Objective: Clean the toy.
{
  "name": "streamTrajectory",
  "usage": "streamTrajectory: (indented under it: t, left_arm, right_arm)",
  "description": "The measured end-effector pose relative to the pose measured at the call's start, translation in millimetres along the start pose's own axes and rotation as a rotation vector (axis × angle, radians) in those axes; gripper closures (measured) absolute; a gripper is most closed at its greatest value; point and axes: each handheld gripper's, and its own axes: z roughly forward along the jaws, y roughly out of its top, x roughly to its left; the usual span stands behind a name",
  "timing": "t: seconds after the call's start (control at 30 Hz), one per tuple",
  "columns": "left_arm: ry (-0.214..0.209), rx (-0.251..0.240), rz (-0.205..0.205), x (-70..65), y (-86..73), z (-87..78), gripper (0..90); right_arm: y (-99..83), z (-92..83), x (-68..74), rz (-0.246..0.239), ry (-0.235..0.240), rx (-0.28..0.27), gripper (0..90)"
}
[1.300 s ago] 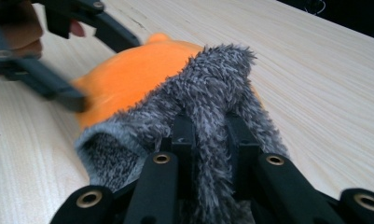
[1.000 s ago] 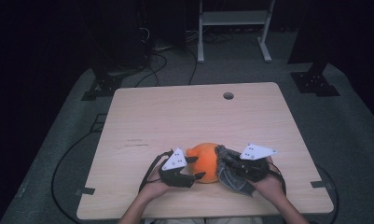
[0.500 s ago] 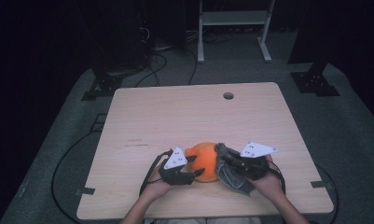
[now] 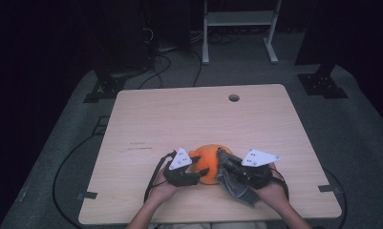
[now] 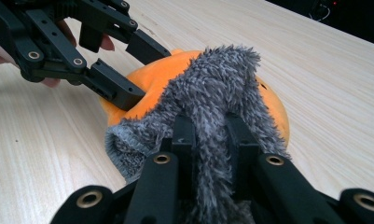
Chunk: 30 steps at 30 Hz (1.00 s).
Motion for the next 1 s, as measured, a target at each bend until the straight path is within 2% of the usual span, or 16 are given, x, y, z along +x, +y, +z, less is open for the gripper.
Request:
streamTrajectory:
  t: [0.1, 0.13, 0.17, 0.2, 0.23, 0.33, 0.4, 0.5, 0.57, 0.6, 0.67, 0.77, 0.8, 0.87, 0.97, 1.0]
  left_arm:
    - [-0.022, -0.015, 0.002, 1.5, -0.7, -1.8, 42.5]
    - [-0.05, -0.057, 0.015, 0.9, -0.2, -4.1, 37.3]
    - [-0.05, -0.057, 0.015, 0.9, -0.2, -4.1, 29.6]
    - [-0.041, -0.073, 0.011, -0.4, 0.3, -3.5, 21.2]
    - [-0.023, -0.062, 0.011, -2.6, 1.4, -1.6, 18.9]
    - [0.004, -0.052, 0.027, -4.5, 0.9, -0.6, 22.5]
    - [0.014, -0.043, 0.033, -4.8, 1.7, -1.4, 34.2]
    - [0.01, -0.047, 0.036, -5.3, 2.0, -0.9, 39.0]
    - [-0.007, -0.055, 0.049, -7.2, 2.2, 0.9, 39.5]
    - [-0.013, -0.052, 0.058, -8.3, 2.5, 1.6, 39.7]
    - [-0.008, -0.027, 0.08, -10.0, 2.1, 1.2, 39.6]
    - [-0.011, -0.027, 0.081, -8.0, -1.1, -0.1, 40.0]
    - [-0.016, -0.031, 0.062, -6.1, -2.6, -0.5, 40.1]
    - [-0.022, -0.032, 0.053, -4.0, -3.5, -1.1, 40.1]
    - [-0.022, -0.031, 0.058, -3.9, -3.5, -1.2, 40.1]
    - [-0.024, -0.028, 0.061, -3.2, -4.0, -1.4, 40.0]
  right_arm:
    - [-7.4, 2.1, -15.7, 0.061, 0.011, 0.015, 75.7]
    - [-10.4, 2.4, -20.5, 0.079, 0.013, 0.018, 75.6]
    - [-10.4, 2.4, -20.5, 0.079, 0.013, 0.018, 75.6]
    - [-13.7, 0.4, -25.9, 0.127, 0.029, 0.016, 75.6]
    - [-14.7, -0.1, -26.5, 0.131, 0.024, 0.016, 75.6]
    - [-15.6, -1.1, -25.5, 0.13, 0.02, 0.018, 75.6]
    - [-13.3, -3.2, -23.2, 0.123, 0.009, 0.02, 75.7]
    - [-7.8, -8.3, -17.1, 0.114, 0.003, -0.004, 75.9]
    - [1.7, -11.8, -4.9, 0.074, 0.038, -0.049, 75.8]
    - [5.9, -10.3, 2.7, 0.047, 0.043, -0.048, 75.7]
    - [7.1, 4.5, 15.4, -0.03, 0.011, 0.004, 75.5]
    - [3.9, 7.4, 11.2, -0.014, 0.029, 0.007, 75.5]
    - [2.2, 5.6, 7.4, -0.018, 0.0, 0.013, 75.5]
    - [-0.9, 3.9, 2.1, -0.012, -0.015, 0.019, 75.4]
    - [-4.5, 0.8, -4.4, 0.0, -0.039, 0.031, 75.4]
    - [-7.6, -2.1, -11.6, 0.01, -0.072, 0.045, 75.4]
